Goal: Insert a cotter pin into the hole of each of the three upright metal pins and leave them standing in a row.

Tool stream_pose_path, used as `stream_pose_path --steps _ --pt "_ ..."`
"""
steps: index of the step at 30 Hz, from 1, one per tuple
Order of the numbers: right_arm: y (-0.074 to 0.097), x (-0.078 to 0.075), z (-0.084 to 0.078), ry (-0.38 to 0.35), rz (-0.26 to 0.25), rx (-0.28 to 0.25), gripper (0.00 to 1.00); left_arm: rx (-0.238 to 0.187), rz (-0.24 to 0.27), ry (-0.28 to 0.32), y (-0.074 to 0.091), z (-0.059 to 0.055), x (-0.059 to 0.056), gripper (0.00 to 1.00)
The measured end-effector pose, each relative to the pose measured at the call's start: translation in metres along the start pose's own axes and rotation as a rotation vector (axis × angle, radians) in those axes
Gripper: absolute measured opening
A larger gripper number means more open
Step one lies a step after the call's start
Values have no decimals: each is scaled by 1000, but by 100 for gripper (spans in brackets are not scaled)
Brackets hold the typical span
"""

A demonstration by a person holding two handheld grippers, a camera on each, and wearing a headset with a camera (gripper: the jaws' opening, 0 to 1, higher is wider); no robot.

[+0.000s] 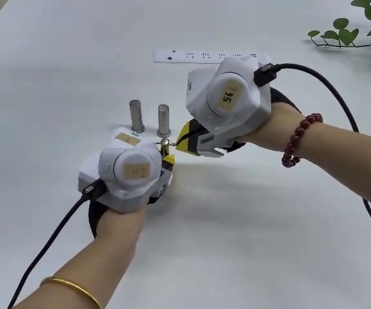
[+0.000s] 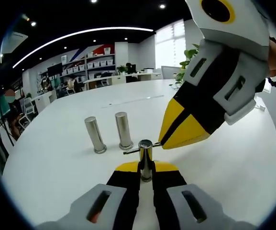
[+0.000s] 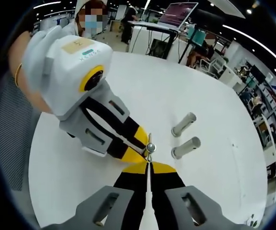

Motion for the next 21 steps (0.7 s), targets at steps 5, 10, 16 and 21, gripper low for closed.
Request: stream_pose_path --steps 5,10,16,21 --pt "-2 -1 0 -15 -7 -6 0 -1 5 3 0 0 0 6" --pt "-3 -2 1 -37 -17 -21 0 -2 12 9 0 0 0 6" --pt "-2 -1 -1 -67 -24 -39 0 -3 15 3 0 0 0 6" --pt "1 -3 -4 -99 -59 -51 3 -4 22 2 -1 0 1 6"
Point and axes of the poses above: the centre of the closed fingertips' face, and the gripper's own axes: y roughly backward along the fingers, x roughly to its left, z roughly out of its top, the point moved 2 cm from there along y, roughly backward along the fingers, and after that the axes turned 15 degrees about -x, right-handed, at the moved point
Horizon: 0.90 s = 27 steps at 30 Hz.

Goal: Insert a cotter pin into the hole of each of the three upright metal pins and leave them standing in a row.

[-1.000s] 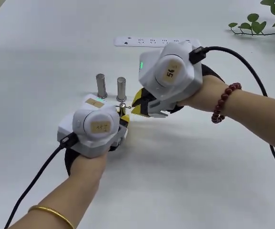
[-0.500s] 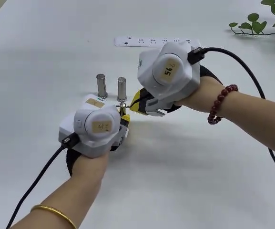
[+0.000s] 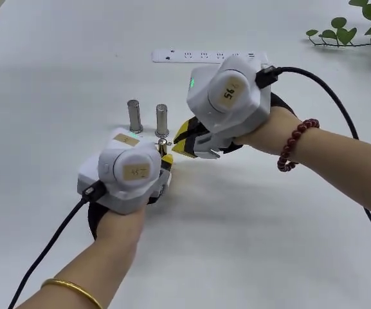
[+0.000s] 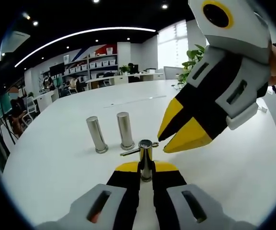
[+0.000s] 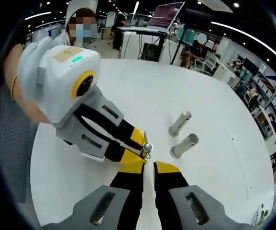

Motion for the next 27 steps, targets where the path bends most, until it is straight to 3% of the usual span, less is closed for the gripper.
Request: stream_pose_path --steps 9,13,20,27 --pt "9 -6 -5 -114 -102 -64 11 2 34 -6 0 0 8 5" --pt "12 -8 -6 -154 -135 -80 12 -12 46 -9 0 6 14 5" --pt "14 -8 -10 -223 -160 -93 15 -12 59 -6 0 10 27 5" --pt "15 -11 -13 -275 -181 -104 17 4 70 -13 1 6 35 5"
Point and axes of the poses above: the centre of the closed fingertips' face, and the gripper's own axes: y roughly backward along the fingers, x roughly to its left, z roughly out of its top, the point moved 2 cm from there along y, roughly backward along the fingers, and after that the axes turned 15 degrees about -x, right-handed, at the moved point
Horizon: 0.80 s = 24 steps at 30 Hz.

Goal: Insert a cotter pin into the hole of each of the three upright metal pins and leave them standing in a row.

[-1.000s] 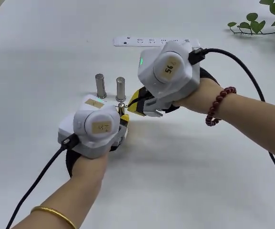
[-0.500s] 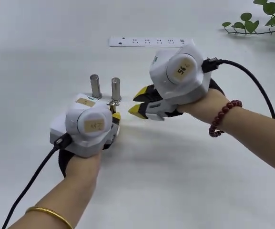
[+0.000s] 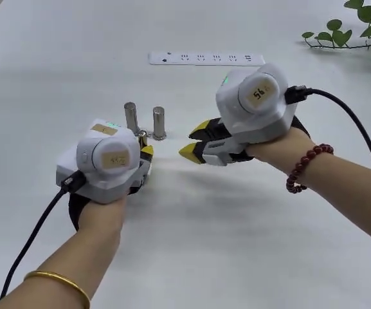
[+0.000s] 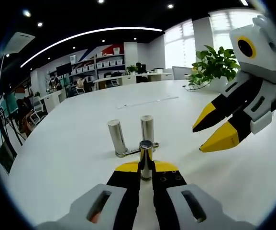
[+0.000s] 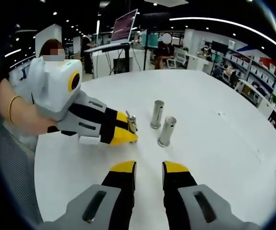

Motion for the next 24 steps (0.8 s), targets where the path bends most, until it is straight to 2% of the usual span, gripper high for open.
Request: stream_pose_path --steps 10,18,24 --pt "3 -4 5 -72 -45 -52 21 12 17 10 1 -3 2 6" --pt "6 -9 3 -73 -52 -49 25 15 41 35 1 -6 5 6" --pt "5 -9 0 -87 -57 -47 25 13 39 33 1 -6 5 6"
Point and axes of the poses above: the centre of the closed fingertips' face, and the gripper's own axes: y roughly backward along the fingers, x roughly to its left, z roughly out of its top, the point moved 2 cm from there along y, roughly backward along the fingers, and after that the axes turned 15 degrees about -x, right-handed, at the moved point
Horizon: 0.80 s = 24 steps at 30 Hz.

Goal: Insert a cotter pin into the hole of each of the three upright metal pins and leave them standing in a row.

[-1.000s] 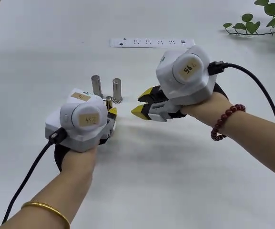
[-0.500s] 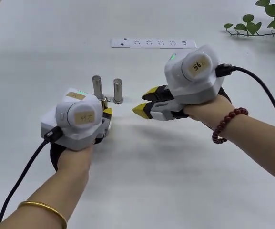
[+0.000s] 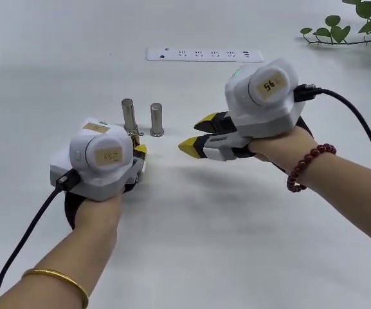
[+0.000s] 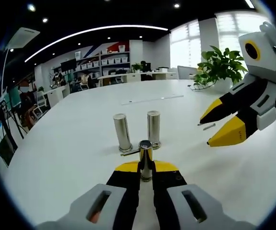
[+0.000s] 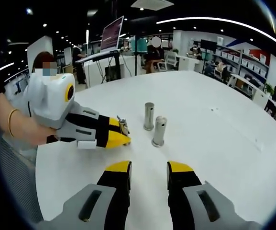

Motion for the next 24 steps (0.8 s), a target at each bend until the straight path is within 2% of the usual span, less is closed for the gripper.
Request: stream_pose_path --steps 9,11,15,20,24 --pt "-1 1 -2 -16 -6 1 25 -3 -6 -2 0 0 0 6" --pt "-2 1 -2 -22 -4 0 25 -2 8 -5 1 0 2 9" --pt "-3 0 -1 -32 -9 -5 25 -1 6 0 1 -1 1 13" --pt "-6 -2 4 -58 -26 -37 26 10 1 5 3 -2 0 19" --pt "-11 -3 10 -80 -37 -74 26 1 -8 20 7 1 0 25"
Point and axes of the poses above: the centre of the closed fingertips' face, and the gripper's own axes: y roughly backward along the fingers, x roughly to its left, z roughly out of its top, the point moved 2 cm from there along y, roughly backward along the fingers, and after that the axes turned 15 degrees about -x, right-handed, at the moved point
